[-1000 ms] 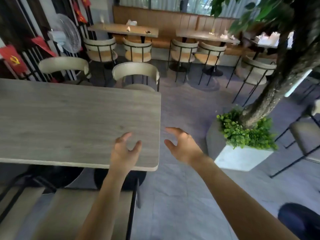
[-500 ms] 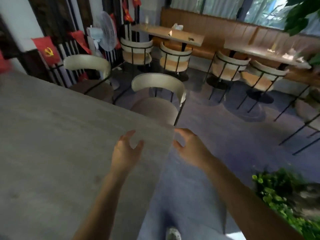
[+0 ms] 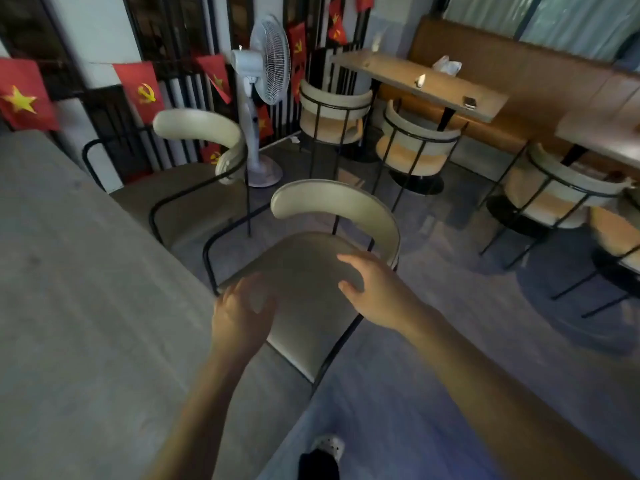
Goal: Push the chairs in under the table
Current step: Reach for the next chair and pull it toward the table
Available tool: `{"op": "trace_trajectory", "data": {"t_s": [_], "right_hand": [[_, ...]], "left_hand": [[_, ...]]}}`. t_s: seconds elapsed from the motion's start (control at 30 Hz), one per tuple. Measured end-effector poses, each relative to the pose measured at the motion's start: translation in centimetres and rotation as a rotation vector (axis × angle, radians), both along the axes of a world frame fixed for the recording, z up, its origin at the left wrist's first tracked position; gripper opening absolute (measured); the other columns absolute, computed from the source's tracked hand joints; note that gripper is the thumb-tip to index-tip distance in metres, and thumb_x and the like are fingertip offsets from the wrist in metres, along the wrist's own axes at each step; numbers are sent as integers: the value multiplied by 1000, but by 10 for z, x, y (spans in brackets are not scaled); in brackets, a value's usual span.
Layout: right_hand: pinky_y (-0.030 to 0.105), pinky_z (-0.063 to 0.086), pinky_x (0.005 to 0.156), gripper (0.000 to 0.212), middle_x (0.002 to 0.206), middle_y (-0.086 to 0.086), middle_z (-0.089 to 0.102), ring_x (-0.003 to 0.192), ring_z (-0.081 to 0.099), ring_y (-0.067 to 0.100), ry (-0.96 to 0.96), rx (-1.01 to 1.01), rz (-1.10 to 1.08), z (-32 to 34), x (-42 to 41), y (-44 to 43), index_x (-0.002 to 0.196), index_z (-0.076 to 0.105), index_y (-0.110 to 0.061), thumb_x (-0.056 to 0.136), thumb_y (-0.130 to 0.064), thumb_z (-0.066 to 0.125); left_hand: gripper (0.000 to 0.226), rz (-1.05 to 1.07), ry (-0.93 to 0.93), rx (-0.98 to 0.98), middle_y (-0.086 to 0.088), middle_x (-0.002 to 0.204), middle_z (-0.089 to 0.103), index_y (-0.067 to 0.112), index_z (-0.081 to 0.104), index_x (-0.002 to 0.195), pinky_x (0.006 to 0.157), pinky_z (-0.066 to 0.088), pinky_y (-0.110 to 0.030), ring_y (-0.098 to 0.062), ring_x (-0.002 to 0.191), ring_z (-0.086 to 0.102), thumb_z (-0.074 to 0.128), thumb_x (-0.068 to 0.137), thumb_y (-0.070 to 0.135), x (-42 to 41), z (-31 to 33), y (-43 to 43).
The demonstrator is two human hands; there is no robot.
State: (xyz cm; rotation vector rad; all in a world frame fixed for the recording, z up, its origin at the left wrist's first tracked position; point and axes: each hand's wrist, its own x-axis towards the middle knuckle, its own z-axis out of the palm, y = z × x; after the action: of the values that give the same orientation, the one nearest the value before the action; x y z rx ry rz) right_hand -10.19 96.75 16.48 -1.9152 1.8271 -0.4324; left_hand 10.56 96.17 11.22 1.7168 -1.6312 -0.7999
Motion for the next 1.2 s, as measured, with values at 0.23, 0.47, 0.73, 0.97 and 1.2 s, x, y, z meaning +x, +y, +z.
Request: {"op": "trace_trajectory", "data": {"t_s": [0.23, 0.47, 0.73, 0.97, 1.2], "right_hand": [[28, 30, 111, 50, 146, 0, 39, 135, 38, 17, 5, 11, 64, 9, -106, -154, 143, 39, -18, 95, -25, 53], [28, 35, 106, 50, 146, -2, 45, 133, 42, 17, -6, -9, 193, 16, -197, -278, 143, 39, -21, 95, -25, 53], [17, 30, 103, 51, 146, -6, 44, 136, 38, 9, -65, -11, 438, 22, -313, -407, 143, 40, -24, 94, -23, 55], [17, 29, 99, 49, 145, -10, 46, 133, 42, 9, -75, -12, 785, 14, -310, -531, 141, 43, -26, 93, -23, 56], [29, 34, 106, 50, 147, -14, 42, 133, 42, 12, 55, 77, 1228, -13, -248, -597, 141, 39, -32, 94, -29, 54]], "left_hand": [[46, 63, -44, -30, -26, 100, 69, -4, 60, 117, 81, 52, -52, -46, 92, 64, 59, 78, 21, -110, -10, -125], [54, 199, 24, -23, -24, 117, 64, 0, 56, 125, 95, 44, -54, -43, 111, 57, 59, 79, 27, -221, 6, -235], [47, 474, 54, -36, -23, 119, 62, 6, 54, 128, 97, 44, -50, -40, 111, 57, 67, 85, 21, -331, -1, -341], [50, 749, -23, 4, -17, 127, 57, 11, 51, 131, 102, 40, -43, -35, 117, 52, 66, 84, 24, -375, -12, -386], [55, 1165, 16, 77, -10, 136, 52, 17, 46, 136, 107, 36, -40, -29, 128, 44, 62, 86, 31, -370, -24, -413]]}}
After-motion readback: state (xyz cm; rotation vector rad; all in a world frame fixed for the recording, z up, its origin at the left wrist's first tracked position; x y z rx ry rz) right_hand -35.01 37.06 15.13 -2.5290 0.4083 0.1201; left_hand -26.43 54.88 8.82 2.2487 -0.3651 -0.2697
